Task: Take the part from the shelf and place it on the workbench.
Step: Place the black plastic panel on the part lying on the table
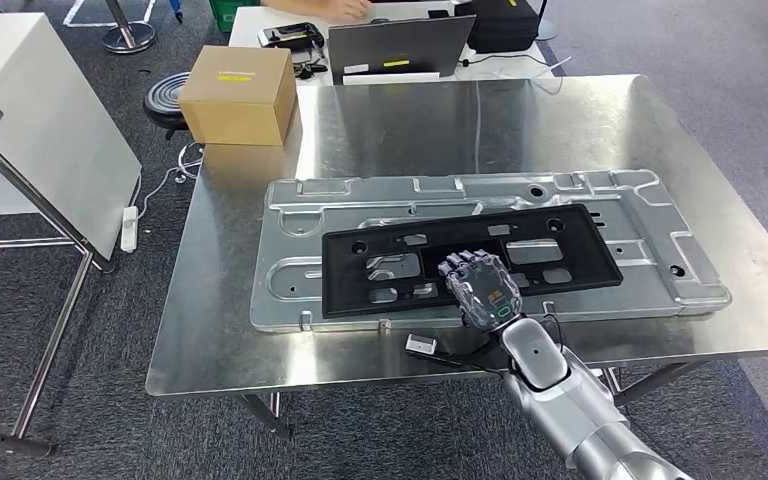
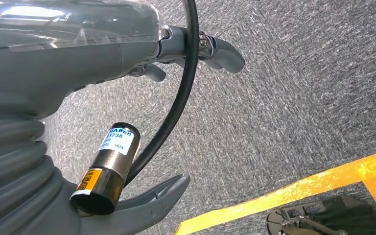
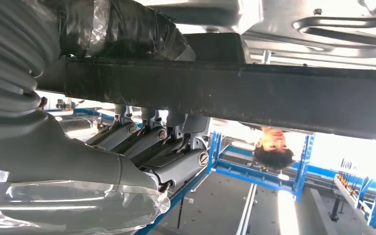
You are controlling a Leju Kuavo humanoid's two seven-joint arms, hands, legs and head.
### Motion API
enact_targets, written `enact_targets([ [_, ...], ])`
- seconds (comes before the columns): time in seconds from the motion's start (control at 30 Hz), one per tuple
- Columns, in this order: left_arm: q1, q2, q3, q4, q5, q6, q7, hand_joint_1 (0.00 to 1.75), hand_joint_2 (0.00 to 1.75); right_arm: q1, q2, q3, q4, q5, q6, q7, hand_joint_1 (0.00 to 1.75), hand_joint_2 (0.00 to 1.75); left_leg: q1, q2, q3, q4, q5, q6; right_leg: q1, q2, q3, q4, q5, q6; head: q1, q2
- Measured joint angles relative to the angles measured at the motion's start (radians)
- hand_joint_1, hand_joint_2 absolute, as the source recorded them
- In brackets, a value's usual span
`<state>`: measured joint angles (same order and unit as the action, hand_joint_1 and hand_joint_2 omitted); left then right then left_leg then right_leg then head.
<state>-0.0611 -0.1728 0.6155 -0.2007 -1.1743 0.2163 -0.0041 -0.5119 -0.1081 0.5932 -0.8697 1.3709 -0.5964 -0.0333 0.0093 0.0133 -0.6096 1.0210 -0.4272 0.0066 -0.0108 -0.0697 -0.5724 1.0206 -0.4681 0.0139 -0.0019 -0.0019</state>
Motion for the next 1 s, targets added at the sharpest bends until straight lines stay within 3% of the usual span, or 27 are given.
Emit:
enact_targets([
  [0.7, 0.004, 0.008, 0.007, 0.000, -0.011, -0.001, -0.011, 0.00, 1.75, 0.000, -0.002, 0.005, 0.016, -0.014, -0.002, -0.012, 1.66, 1.75, 0.000, 0.000, 0.000, 0.000, 0.000, 0.000, 0.000, 0.000, 0.000, 0.000, 0.000, 0.000, 0.000, 0.000],
  [0.83, 0.004, 0.013, 0.007, 0.000, -0.020, -0.005, -0.038, 0.00, 1.75, 0.000, -0.002, 0.008, 0.016, -0.017, -0.005, -0.012, 0.00, 1.75, 0.000, 0.000, 0.000, 0.000, 0.000, 0.000, 0.000, 0.000, 0.000, 0.000, 0.000, 0.000, 0.000, 0.000],
  [1.0, 0.004, 0.017, 0.007, 0.000, -0.029, 0.004, -0.049, 0.00, 1.75, 0.000, -0.002, 0.009, 0.016, -0.023, -0.006, -0.015, 0.00, 1.75, 0.000, 0.000, 0.000, 0.000, 0.000, 0.000, 0.000, 0.000, 0.000, 0.000, 0.000, 0.000, 0.000, 0.000],
])
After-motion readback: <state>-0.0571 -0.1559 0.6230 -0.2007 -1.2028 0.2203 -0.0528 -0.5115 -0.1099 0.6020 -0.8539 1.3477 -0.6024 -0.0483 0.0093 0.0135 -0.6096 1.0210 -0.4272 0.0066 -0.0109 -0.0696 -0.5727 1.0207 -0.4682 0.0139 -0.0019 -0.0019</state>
